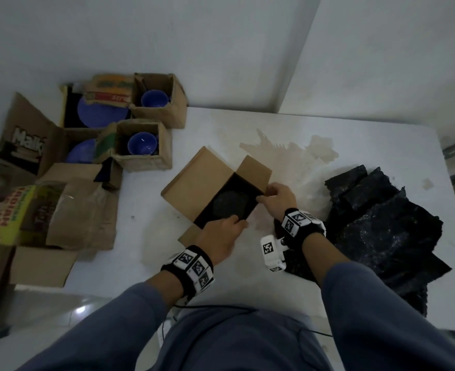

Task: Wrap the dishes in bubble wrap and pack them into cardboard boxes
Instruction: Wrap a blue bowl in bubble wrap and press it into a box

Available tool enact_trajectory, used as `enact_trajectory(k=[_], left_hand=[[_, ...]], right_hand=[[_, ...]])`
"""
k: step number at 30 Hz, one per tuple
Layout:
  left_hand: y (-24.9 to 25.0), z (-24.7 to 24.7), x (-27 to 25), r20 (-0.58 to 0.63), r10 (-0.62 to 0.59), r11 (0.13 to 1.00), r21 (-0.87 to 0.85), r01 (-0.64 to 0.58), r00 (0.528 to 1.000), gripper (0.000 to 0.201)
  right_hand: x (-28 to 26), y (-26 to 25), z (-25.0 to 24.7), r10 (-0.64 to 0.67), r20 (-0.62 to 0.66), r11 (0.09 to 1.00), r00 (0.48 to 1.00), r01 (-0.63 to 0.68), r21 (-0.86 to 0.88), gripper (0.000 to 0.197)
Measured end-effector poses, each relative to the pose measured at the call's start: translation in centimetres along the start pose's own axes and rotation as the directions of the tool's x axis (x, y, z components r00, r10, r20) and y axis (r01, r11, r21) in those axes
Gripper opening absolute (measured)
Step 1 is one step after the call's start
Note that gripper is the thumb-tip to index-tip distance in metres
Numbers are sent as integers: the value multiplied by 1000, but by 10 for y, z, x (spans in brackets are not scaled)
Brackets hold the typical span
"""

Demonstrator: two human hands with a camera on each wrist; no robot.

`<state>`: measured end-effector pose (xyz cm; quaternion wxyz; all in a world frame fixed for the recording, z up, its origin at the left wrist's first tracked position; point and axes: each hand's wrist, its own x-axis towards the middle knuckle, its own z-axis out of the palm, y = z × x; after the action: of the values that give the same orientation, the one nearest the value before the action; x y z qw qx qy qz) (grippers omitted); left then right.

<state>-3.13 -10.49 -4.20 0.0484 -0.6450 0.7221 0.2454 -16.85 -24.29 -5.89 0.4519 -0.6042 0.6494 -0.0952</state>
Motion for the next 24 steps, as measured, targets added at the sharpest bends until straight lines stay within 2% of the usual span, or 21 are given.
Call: enact_trajectory(k=[4,6,8,10,12,14,16,18,21,24], left_hand=[[-14,3,-16,-96,-74,991,-116,63,993,36],[-28,3,-19,-172,-102,991,-101,85,980,44],[-37,1,-17,-194,-106,993,-72,94,975,48],[-39,1,-13,-223,-90,996,-23,87,971,44],[-39,1,-11,-300,-61,998,12,68,952,44],[-41,4,-13,-400,-74,997,-51,59,913,45],[-42,6,-16,-440,-164,982,-156,105,883,49],[-38,2,-15,-358,-254,956,-235,176,899,63],[-30,-10,6,-139,-340,868,-427,254,930,93],[-28,-22,32,16,-461,734,-555,392,887,103]], right_hand=[[-14,17,2,79,15,997,997,-79,-24,28],[-27,32,7,145,40,988,989,-147,50,37],[-40,42,12,177,-1,975,984,-176,132,43],[-52,43,16,142,-88,974,986,-123,190,45],[-59,39,16,81,-150,975,985,-47,216,43],[-59,36,13,16,-184,982,983,19,187,37],[-56,35,11,-38,-202,988,979,67,141,31],[-53,37,10,-67,-199,989,978,91,114,28],[-53,38,10,-92,-188,992,978,107,72,26],[-51,39,10,-100,-184,993,978,110,41,26]])
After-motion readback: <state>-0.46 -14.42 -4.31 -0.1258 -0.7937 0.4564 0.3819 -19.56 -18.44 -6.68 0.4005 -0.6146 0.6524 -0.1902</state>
